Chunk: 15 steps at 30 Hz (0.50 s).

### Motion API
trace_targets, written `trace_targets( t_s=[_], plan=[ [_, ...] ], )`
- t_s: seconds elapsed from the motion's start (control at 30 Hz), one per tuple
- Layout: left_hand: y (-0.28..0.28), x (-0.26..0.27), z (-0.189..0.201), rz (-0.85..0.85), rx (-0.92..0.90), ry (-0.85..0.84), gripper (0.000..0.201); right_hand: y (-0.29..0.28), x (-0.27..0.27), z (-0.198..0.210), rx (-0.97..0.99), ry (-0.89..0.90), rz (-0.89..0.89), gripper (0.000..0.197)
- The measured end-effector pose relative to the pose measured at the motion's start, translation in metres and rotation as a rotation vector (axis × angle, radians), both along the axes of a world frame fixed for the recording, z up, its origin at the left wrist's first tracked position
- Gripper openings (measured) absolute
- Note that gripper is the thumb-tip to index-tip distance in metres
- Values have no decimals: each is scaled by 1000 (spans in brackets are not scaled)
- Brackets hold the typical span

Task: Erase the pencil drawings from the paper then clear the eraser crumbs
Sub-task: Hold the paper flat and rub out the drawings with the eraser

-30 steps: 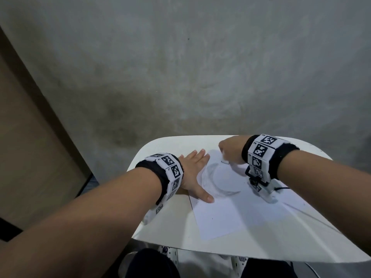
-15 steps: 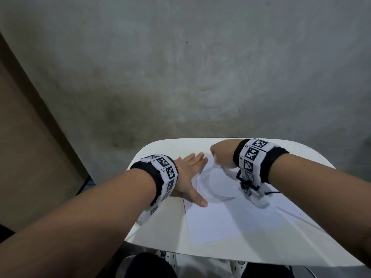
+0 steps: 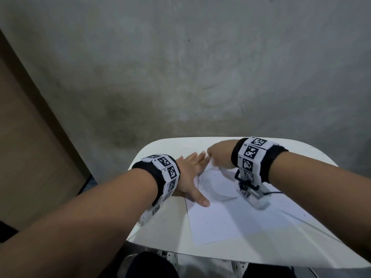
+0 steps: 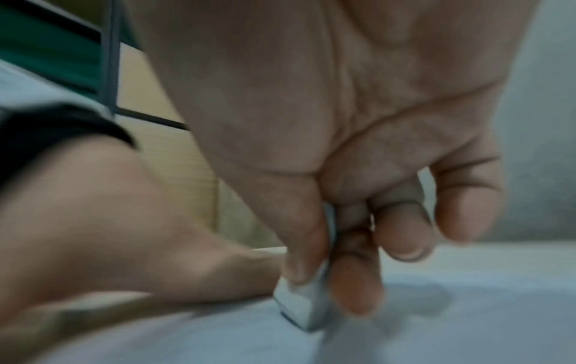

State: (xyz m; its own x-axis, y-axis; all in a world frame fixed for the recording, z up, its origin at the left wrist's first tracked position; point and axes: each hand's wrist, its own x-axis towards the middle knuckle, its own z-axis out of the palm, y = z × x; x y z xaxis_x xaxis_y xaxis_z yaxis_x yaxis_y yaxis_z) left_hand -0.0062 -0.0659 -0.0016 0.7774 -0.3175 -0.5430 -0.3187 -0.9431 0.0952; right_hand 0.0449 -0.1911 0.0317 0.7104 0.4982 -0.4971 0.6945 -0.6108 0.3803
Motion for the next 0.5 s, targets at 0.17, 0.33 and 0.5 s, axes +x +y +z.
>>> trace_targets(
  t_s=[0.17,0.33,0.5],
  plan=[
    [-1,-3,2,18,-8,2,128,-1,-2,-4,114,31,-63,25],
    [-2,-2,2,9,14,-2,131,-4,8,-6,15,25,-94,21],
    [-2,-3,3,9,10,2,131,-3,3,-3,88,24,-79,11]
  ],
)
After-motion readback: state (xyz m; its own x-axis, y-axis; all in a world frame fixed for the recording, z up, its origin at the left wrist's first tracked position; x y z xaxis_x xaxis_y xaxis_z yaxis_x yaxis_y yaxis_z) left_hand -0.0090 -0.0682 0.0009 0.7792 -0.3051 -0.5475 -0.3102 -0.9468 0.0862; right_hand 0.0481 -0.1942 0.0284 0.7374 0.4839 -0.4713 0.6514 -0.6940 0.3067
